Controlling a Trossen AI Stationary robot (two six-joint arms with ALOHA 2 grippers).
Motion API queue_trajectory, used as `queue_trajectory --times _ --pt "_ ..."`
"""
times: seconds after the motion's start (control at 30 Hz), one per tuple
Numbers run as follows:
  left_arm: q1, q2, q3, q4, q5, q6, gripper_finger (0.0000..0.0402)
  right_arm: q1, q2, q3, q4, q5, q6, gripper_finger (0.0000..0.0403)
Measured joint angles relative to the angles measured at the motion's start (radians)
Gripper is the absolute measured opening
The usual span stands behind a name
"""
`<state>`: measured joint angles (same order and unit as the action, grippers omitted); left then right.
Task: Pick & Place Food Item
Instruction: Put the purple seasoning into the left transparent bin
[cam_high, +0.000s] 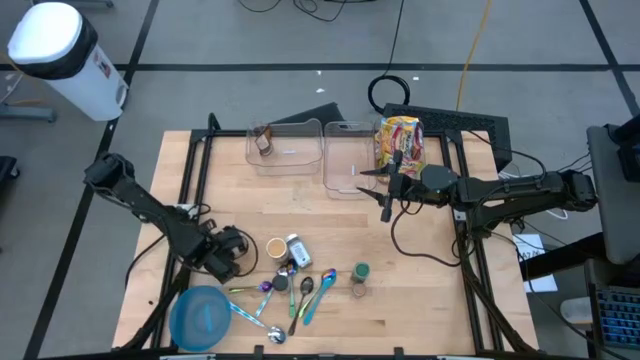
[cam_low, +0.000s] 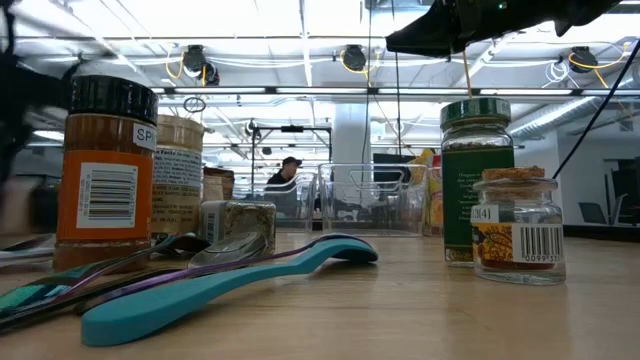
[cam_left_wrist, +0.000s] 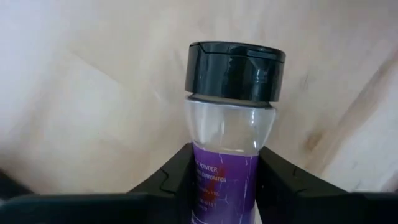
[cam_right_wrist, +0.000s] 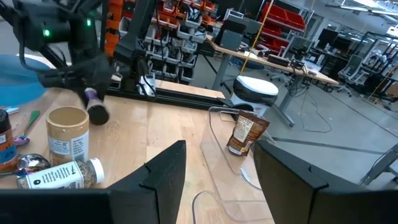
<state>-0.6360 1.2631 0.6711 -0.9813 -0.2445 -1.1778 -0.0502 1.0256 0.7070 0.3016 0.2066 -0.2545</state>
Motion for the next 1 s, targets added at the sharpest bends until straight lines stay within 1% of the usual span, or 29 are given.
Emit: queue_trajectory --times 0.13,0.2,0.27,0.33,0.37,0.4,0.43,0.47,0.5,0.53,0.6,0.67,0.73,0.8,0.9,0.97,1.0 --pt "0.026 -0.050 0.117 -0.115 -0.197 0.092 0.0126 0.000 0.000 0.000 0.003 -0.001 0.007 0.0183" --pt "0.038 -0.081 0.180 -0.122 -0.342 0.160 0.0126 0.000 0.000 0.000 0.003 -0.001 0.008 0.0183" --pt "0.047 -0.114 0.235 -0.092 -0.499 0.216 0.0126 0.000 0.000 0.000 0.000 -0.002 0.020 0.0183" --pt "0.055 -0.149 0.266 -0.004 -0.674 0.294 0.0126 0.000 0.008 0.000 0.004 -0.004 0.042 0.0183" --pt "0.063 -0.165 0.269 0.075 -0.753 0.366 0.0126 0.000 0.016 0.000 0.005 -0.025 0.041 0.0183" --pt "0.074 -0.174 0.267 0.173 -0.805 0.459 0.0126 -0.001 0.027 -0.001 0.008 -0.060 0.023 0.0185" --pt "0.088 -0.175 0.264 0.289 -0.835 0.568 0.0126 -0.001 0.044 -0.007 0.035 -0.106 0.007 0.0189" --pt "0.109 -0.173 0.258 0.406 -0.842 0.673 0.0126 -0.001 0.067 -0.017 0.082 -0.158 -0.001 0.0195" --pt "0.133 -0.171 0.244 0.538 -0.829 0.791 0.0126 0.000 0.095 -0.027 0.145 -0.206 -0.007 0.0203" --pt "0.160 -0.164 0.229 0.677 -0.792 0.901 0.0126 0.000 0.127 -0.037 0.207 -0.240 -0.011 0.0214" --pt "0.224 -0.138 0.196 0.977 -0.654 1.101 0.0126 0.000 0.187 -0.046 0.310 -0.265 -0.013 0.0239" --pt "0.281 -0.097 0.161 1.214 -0.498 1.236 0.0126 0.000 0.245 -0.046 0.410 -0.256 -0.010 0.0267" --pt "0.332 -0.050 0.139 1.382 -0.367 1.317 0.0126 -0.001 0.296 -0.046 0.498 -0.259 0.019 0.0294" --pt "0.377 -0.002 0.133 1.494 -0.259 1.355 0.0126 0.000 0.345 -0.046 0.585 -0.264 0.042 0.0314" --pt "0.435 0.074 0.133 1.591 -0.117 1.354 0.0126 0.009 0.410 -0.046 0.701 -0.266 0.059 0.0331" --pt "0.463 0.128 0.133 1.655 -0.054 1.349 0.0126 0.015 0.450 -0.045 0.784 -0.268 0.060 0.0332" --pt "0.473 0.146 0.132 1.677 -0.041 1.347 0.0126 0.018 0.466 -0.046 0.810 -0.284 0.066 0.0331"
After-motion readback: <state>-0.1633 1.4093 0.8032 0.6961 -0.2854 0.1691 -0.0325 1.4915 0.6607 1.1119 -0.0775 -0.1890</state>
